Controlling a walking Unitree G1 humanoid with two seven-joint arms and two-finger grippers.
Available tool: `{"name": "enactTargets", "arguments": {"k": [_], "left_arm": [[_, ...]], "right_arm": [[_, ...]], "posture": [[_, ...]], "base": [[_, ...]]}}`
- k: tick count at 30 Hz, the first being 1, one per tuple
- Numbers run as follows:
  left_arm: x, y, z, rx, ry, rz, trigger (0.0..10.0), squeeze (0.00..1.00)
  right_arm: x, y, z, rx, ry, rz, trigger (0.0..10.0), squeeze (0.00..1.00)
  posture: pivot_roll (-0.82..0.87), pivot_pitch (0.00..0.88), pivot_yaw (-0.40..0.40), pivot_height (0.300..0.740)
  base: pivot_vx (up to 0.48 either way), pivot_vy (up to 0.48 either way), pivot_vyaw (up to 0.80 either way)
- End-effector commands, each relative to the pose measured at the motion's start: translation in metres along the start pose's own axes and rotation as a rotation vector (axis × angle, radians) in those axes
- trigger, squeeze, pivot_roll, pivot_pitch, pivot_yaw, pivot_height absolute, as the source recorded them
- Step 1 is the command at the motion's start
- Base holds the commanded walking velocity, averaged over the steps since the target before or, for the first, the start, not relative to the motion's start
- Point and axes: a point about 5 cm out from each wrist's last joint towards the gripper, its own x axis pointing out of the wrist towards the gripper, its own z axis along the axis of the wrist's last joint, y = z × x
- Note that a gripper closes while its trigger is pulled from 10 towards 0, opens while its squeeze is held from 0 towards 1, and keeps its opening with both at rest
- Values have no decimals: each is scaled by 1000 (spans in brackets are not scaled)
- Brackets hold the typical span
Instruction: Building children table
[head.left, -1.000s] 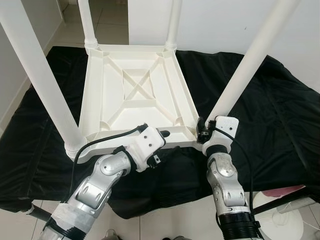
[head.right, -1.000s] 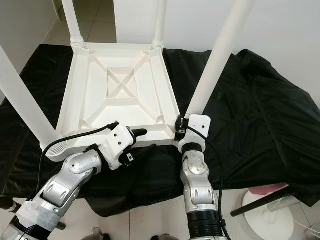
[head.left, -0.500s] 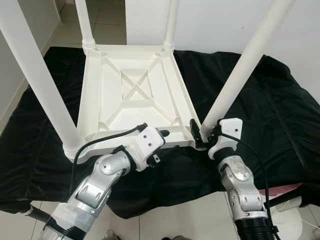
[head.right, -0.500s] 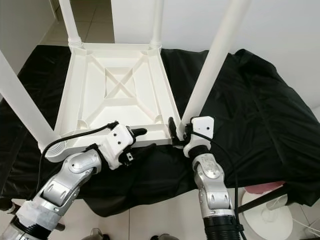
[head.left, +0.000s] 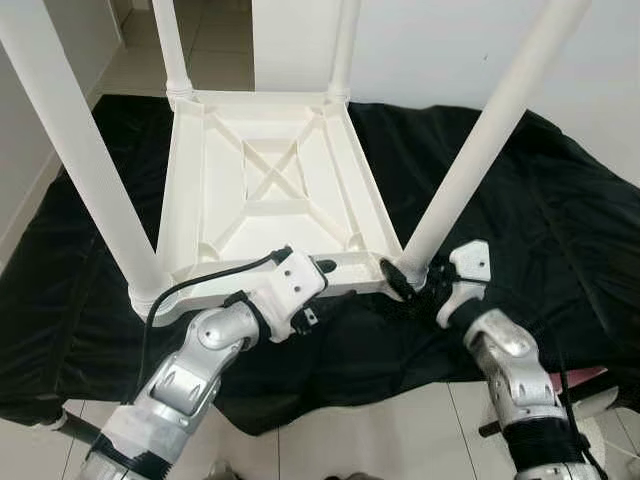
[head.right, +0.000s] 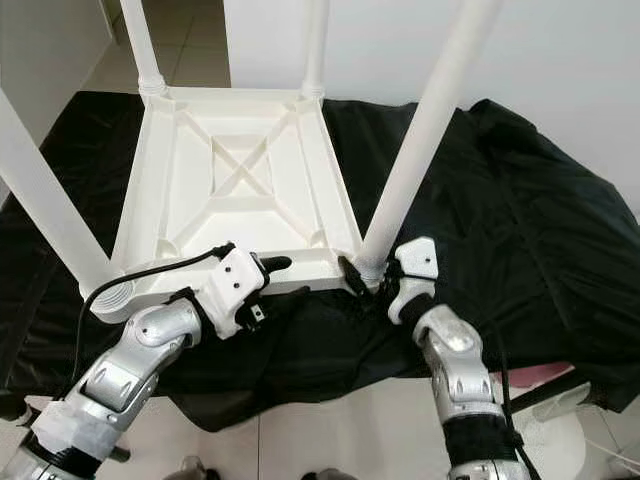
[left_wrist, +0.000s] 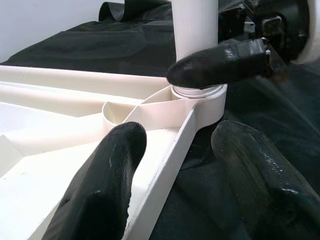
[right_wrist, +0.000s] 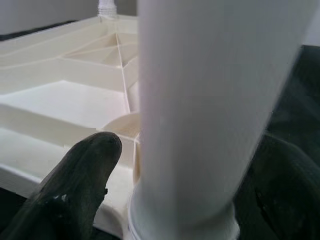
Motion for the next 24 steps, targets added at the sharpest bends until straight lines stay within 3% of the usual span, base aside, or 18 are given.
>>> {"name": "enactTargets", "arguments": {"k": [1, 12, 13, 24], "left_arm": [[3, -2, 0, 33, 5, -62, 10000, 0], [6, -17, -1, 29, 2, -94, 10000, 0], [6, -18, -1, 29, 3, -94, 10000, 0], [4, -19, -3, 27, 7, -91, 10000, 0]], "right_arm": [[2, -3, -5, -4, 18, 17, 10000, 0], [17, -2, -8, -65, 50, 153, 10000, 0], [17, -3, -8, -69, 52, 159, 0, 0], [14, -5, -15, -44, 56, 170, 0, 0]], "posture": [[10, 52, -76, 740], [37, 48, -95, 740], [37, 48, -95, 740], [48, 47, -101, 740]], "base": [[0, 0, 0], [0, 0, 0], [0, 0, 0], [0, 0, 0]]}}
